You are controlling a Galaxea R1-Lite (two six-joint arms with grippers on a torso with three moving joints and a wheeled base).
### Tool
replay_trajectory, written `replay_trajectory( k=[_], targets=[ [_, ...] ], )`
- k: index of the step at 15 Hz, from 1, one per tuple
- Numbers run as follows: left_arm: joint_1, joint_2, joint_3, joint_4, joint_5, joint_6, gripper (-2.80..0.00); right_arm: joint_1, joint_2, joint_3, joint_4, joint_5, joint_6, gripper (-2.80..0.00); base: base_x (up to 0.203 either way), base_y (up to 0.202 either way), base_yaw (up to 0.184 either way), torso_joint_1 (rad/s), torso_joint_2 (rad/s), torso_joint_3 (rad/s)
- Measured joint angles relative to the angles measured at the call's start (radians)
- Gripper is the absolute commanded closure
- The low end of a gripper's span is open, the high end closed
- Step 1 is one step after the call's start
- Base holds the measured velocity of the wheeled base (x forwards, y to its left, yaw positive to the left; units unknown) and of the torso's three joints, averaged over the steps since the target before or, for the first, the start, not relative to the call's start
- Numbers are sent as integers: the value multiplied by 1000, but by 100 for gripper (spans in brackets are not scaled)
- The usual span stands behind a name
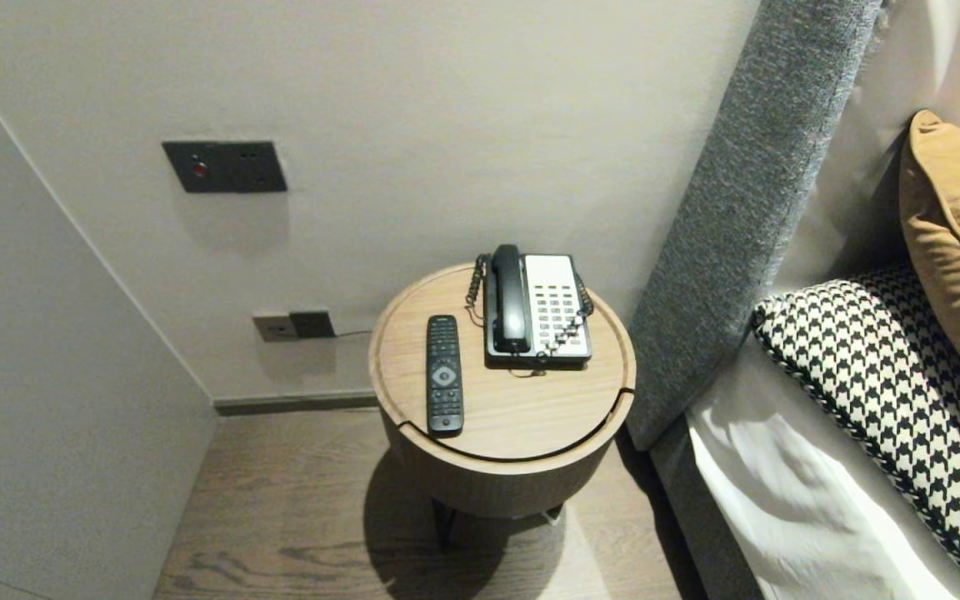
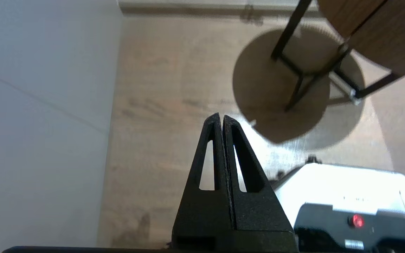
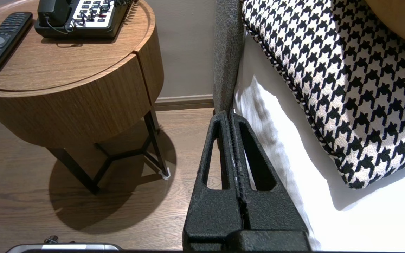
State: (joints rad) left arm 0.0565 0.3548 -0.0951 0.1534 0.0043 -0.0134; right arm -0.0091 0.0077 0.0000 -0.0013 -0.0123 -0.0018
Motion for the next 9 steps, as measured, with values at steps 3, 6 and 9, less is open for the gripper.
replay_trajectory(
  k=[3,6,9],
  targets=[
    [7,-55,5,-6,3,0,0,0,0,0,0,0,0,0,0,0,0,0,0,0],
    [10,-74,45,-66,15,26,0,0,0,0,0,0,0,0,0,0,0,0,0,0],
    [12,-82,71,-121,15,37,0,0,0,0,0,0,0,0,0,0,0,0,0,0]
  ],
)
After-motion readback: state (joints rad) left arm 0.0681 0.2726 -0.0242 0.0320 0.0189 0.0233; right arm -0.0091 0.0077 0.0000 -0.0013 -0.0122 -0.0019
